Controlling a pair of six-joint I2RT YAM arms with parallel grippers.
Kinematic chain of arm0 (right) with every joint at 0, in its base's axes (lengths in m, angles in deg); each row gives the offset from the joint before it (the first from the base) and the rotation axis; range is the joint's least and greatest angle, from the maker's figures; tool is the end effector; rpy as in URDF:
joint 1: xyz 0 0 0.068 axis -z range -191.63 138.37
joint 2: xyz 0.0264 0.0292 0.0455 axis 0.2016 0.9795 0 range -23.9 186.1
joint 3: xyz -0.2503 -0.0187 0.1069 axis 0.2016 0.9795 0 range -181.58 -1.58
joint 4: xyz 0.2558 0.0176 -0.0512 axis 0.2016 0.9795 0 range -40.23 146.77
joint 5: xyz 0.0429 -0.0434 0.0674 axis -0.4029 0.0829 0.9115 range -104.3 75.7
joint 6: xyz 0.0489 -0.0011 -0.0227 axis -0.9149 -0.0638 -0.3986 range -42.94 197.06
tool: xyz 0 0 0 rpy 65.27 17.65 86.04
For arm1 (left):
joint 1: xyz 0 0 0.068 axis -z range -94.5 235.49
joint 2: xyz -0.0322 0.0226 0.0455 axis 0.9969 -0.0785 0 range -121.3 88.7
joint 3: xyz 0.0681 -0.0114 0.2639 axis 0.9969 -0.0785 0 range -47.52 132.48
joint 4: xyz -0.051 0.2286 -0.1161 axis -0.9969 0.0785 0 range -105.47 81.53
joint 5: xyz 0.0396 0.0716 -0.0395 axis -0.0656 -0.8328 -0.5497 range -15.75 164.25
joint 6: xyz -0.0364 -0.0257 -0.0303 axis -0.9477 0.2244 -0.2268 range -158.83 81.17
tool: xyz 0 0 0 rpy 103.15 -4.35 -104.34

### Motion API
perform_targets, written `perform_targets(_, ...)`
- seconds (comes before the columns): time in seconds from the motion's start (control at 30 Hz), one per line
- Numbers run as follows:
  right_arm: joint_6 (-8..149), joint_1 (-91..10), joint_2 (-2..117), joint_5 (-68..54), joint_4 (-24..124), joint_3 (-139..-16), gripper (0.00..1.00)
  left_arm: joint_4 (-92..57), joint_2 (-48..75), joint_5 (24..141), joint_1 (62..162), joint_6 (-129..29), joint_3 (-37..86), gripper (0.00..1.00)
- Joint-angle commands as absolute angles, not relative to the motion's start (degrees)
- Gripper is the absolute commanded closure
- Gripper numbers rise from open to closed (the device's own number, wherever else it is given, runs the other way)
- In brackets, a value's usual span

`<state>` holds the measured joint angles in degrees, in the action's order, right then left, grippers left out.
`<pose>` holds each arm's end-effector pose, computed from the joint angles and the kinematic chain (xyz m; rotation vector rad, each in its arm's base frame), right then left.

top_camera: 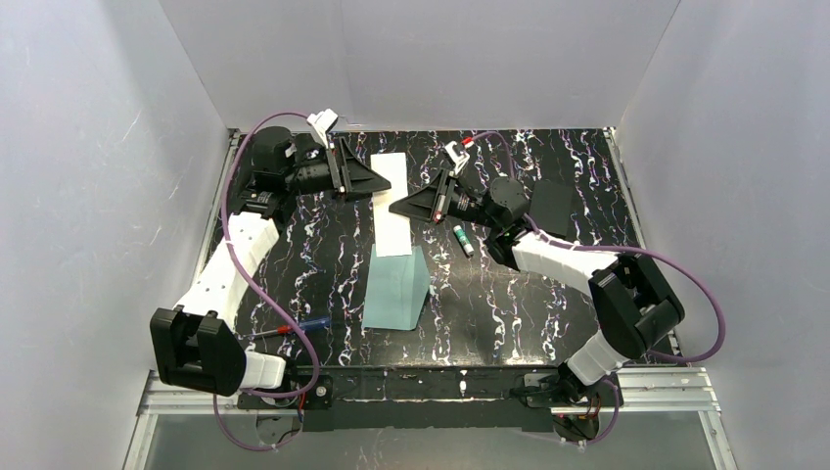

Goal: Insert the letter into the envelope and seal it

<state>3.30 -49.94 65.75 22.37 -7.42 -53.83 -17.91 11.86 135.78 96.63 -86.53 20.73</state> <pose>0.2582 0.2312 0.3112 -0.2113 1.6010 1.9940 0.2897 -0.0889 0.3836 0.3269 1.8836 -1.6180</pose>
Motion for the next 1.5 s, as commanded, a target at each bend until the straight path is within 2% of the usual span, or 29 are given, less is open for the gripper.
perform_targets(0.0,6.9,-49.9,63.0,16.4,-3.0,-52.7,0.99,-3.3,13.3,123.5,95.8,-79.9,22.5,0.35)
perform_targets(0.07,10.7,-49.9,61.1,10.5,5.2,-50.8,0.99,6.9,13.5,111.3,95.6,-76.8,22.6,0.25)
perform_targets(0.17,16.6,-50.7,58.8,2.8,16.0,-46.5,0.99,17.8,13.8,99.0,95.5,-76.0,18.7,0.22)
perform_targets(0.33,19.9,-54.8,57.3,-6.1,19.3,-39.0,0.99,15.4,17.4,100.3,95.8,-80.6,2.4,0.44)
perform_targets(0.4,19.8,-57.3,57.2,-9.7,20.4,-37.4,0.99,15.0,19.4,99.8,96.0,-81.5,-2.6,0.49)
perform_targets(0.6,19.8,-63.8,58.2,-21.1,22.8,-35.8,0.99,14.9,22.4,99.3,96.7,-82.0,-9.5,0.48)
perform_targets(0.83,26.3,-64.0,60.8,-29.3,23.0,-34.1,0.99,11.2,15.9,100.0,97.5,-80.7,-12.1,0.48)
perform_targets(1.2,30.7,-63.7,69.5,-29.3,14.1,-33.3,0.99,7.3,4.7,102.6,99.2,-80.2,-10.2,0.5)
perform_targets(1.47,37.5,-63.7,73.3,-25.7,7.6,-33.4,0.99,7.0,0.9,103.4,99.9,-80.0,-8.9,0.58)
